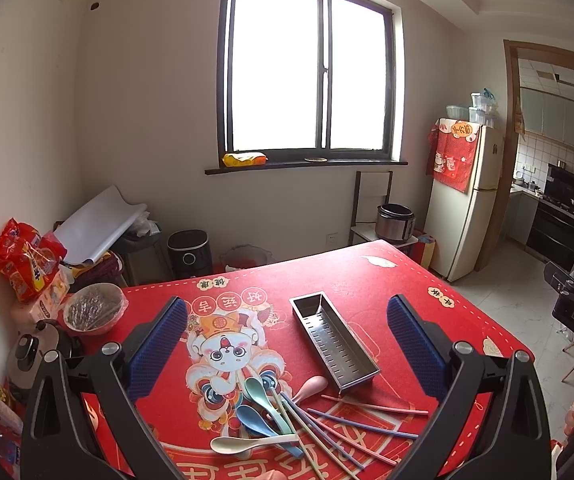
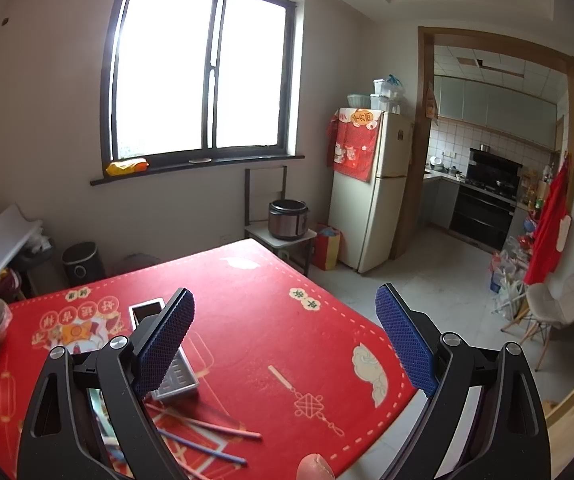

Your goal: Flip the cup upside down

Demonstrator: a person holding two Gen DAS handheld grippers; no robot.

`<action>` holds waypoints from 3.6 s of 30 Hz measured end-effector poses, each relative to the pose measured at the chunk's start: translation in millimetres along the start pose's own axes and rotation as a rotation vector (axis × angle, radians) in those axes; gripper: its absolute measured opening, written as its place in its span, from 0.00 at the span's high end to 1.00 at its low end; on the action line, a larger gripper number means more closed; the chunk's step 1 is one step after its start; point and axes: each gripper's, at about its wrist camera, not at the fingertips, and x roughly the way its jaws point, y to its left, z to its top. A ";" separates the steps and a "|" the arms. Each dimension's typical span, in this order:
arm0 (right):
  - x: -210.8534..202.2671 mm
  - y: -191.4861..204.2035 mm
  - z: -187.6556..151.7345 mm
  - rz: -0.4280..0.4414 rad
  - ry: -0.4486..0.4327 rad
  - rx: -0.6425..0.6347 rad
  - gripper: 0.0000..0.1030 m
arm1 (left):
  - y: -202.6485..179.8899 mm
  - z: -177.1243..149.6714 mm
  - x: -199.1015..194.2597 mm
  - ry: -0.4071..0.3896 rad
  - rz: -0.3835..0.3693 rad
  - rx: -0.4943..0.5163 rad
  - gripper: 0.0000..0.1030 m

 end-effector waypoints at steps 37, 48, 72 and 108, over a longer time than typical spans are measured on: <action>-3.3 -1.0 -2.5 -0.006 -0.003 0.010 0.13 | -3.9 7.5 -3.5 -0.005 -0.010 0.005 0.05; -3.8 0.6 -5.6 -0.004 0.006 0.015 0.13 | -5.7 5.4 -6.3 -0.006 -0.012 0.006 0.05; 42.4 28.6 -38.1 0.281 0.126 0.032 0.14 | 28.7 -37.3 21.9 0.117 0.135 0.011 0.05; 232.0 129.1 -132.0 0.766 0.507 -0.365 0.13 | 92.5 -247.5 184.0 0.709 0.228 -1.031 0.53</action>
